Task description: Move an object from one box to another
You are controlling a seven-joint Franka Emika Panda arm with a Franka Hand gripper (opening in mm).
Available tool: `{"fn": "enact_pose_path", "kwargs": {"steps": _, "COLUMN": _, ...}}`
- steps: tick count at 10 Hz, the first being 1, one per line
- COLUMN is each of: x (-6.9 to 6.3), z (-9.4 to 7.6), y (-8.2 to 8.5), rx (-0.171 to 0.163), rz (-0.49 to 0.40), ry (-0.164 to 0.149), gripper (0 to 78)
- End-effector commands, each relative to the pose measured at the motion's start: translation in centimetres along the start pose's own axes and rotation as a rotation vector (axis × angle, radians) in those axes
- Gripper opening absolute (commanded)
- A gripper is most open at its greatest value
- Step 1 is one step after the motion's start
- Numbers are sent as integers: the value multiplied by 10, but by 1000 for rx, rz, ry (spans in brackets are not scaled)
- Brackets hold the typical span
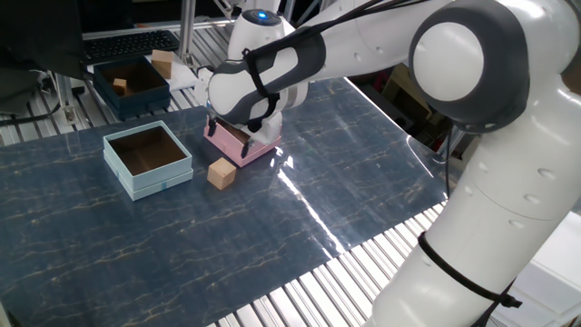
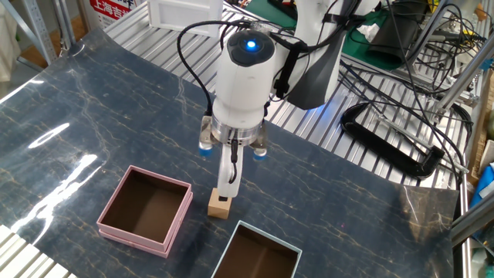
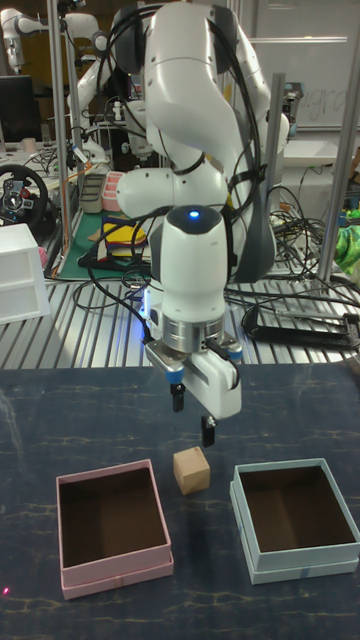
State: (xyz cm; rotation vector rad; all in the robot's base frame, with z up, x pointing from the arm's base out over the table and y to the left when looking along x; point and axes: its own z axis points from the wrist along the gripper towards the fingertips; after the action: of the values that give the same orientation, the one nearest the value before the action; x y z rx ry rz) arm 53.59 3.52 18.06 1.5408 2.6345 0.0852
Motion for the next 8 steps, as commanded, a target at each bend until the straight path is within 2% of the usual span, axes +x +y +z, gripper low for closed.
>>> {"fn": "enact_pose_path", "kwargs": {"steps": 1, "x": 6, "z": 45, "y": -4, "rx": -6, "rz": 73, "ry": -38, "gripper": 774}}
{"fn": "enact_pose_path", "kwargs": {"steps": 6, "x": 10, "z": 62, "y": -1, "rx": -6, "rz": 93, "ry": -39, "gripper": 774}}
{"fn": "enact_pose_path", "kwargs": {"steps": 8, "x": 12, "z": 72, "y": -2, "rx": 3, "rz": 95, "ry": -56, "gripper": 774}}
